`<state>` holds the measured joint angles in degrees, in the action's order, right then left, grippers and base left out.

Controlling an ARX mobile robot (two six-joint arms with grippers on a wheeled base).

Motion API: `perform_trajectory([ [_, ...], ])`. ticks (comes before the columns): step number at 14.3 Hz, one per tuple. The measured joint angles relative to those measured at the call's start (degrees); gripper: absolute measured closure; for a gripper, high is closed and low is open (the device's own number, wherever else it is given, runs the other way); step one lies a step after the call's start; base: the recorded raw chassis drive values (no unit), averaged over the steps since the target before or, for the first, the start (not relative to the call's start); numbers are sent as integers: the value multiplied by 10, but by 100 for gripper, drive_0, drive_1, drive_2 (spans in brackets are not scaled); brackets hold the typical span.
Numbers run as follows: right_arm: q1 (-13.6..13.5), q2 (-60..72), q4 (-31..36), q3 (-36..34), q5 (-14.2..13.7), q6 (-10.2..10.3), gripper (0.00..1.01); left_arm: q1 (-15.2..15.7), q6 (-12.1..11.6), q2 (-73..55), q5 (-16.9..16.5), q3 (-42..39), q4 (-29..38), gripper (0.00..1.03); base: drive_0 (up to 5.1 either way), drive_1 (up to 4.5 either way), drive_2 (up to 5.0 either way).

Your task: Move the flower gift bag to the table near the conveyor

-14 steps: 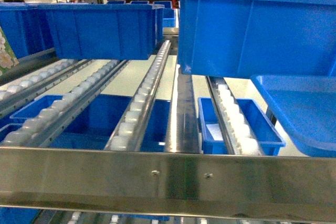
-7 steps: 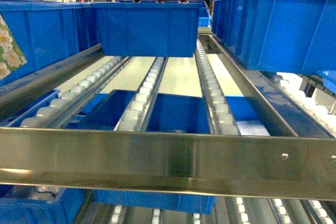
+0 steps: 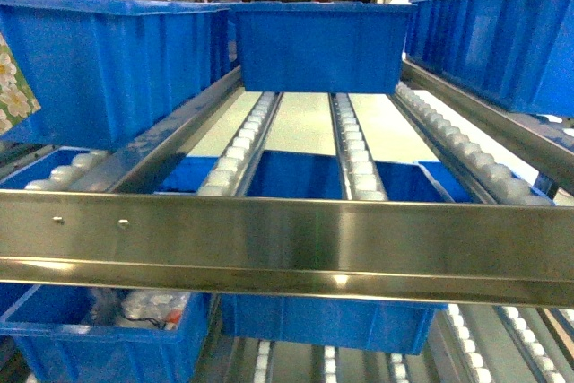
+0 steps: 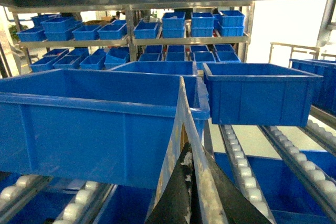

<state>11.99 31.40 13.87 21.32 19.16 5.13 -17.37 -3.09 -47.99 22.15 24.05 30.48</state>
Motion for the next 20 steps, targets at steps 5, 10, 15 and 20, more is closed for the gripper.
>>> perform_trajectory([
  [5,0,0,0,0,0,0,98,-1,0,0,0,0,0,101,-478,152,346],
  [10,0,-3,2,0,0,0,98,0,0,0,-1,0,1,101,-478,152,346],
  [15,0,0,2,-1,0,0,98,0,0,0,0,0,0,101,-478,152,346],
  [20,0,0,1,-1,0,0,98,0,0,1,0,0,2,101,-478,152,346],
])
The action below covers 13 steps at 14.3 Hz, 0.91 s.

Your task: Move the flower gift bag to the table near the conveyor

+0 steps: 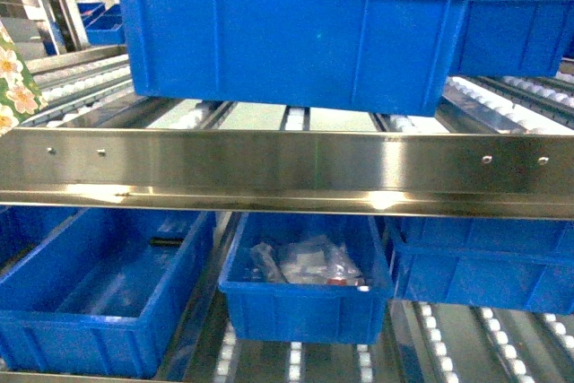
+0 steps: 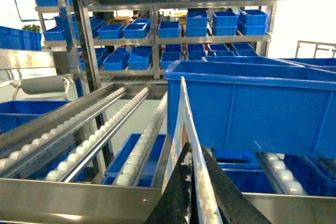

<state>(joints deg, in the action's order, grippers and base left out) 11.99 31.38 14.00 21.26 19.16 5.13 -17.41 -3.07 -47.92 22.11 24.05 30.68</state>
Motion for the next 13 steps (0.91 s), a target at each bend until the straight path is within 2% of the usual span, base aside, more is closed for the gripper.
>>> perform_trajectory([
  [13,0,0,1,0,0,0,98,0,0,-1,0,0,-1,101,-478,134,354],
])
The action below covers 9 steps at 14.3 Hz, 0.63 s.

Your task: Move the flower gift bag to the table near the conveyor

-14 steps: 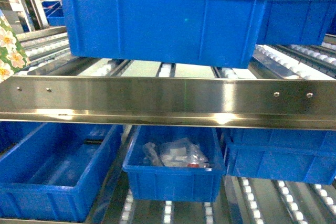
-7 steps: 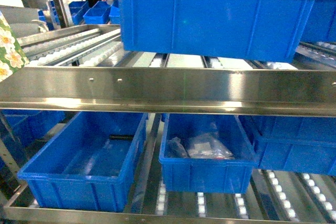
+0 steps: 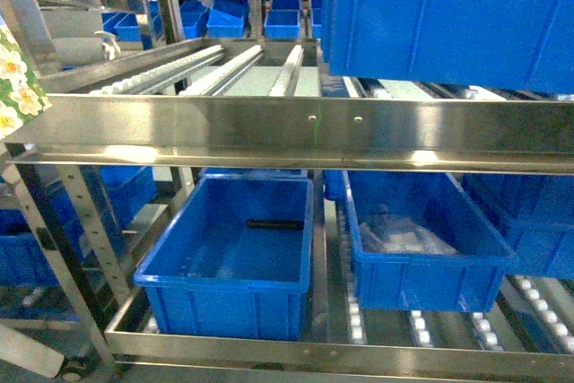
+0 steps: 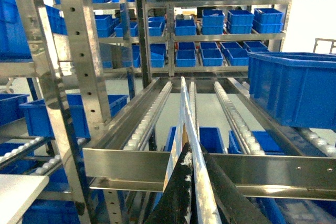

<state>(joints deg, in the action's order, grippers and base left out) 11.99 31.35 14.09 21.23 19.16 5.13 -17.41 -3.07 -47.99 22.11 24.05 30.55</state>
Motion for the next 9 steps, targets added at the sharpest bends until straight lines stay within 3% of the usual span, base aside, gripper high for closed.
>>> perform_trajectory([
  [9,0,0,-2,0,0,0,98,0,0,0,0,0,0,101,-469,115,374],
])
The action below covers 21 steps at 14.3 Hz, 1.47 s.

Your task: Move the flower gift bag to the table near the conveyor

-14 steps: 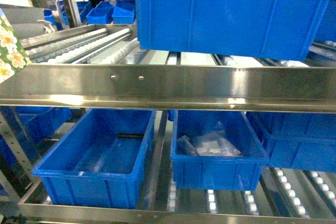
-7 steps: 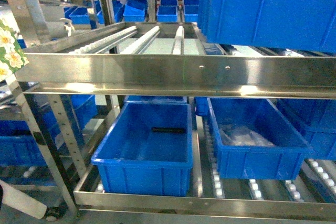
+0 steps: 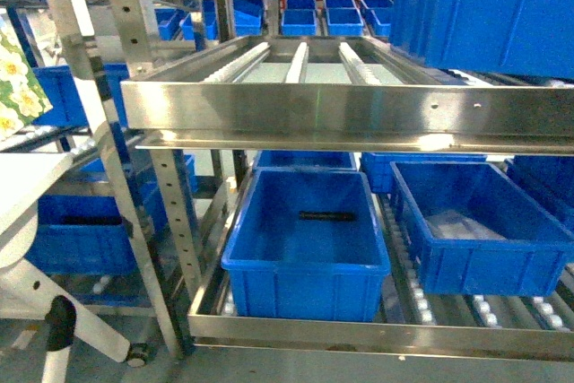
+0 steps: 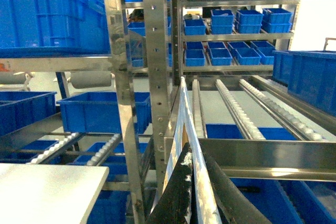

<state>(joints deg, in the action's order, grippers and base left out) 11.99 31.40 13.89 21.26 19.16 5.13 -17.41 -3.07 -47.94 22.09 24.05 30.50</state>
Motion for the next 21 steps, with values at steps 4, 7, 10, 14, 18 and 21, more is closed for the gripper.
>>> perform_trajectory([
  [4,0,0,1,0,0,0,98,0,0,0,0,0,-1,101,-466,118,376],
  [7,0,0,1,0,0,0,98,0,0,0,0,0,0,101,-466,118,376],
  [10,0,0,1,0,0,0,98,0,0,0,0,0,0,101,-466,118,376],
  [14,0,0,0,0,0,0,98,0,0,0,0,0,0,101,-466,118,376],
  [18,0,0,-2,0,0,0,98,0,0,0,0,0,0,101,-466,118,376],
  [21,0,0,2,0,0,0,98,0,0,0,0,0,2,101,-466,118,376],
])
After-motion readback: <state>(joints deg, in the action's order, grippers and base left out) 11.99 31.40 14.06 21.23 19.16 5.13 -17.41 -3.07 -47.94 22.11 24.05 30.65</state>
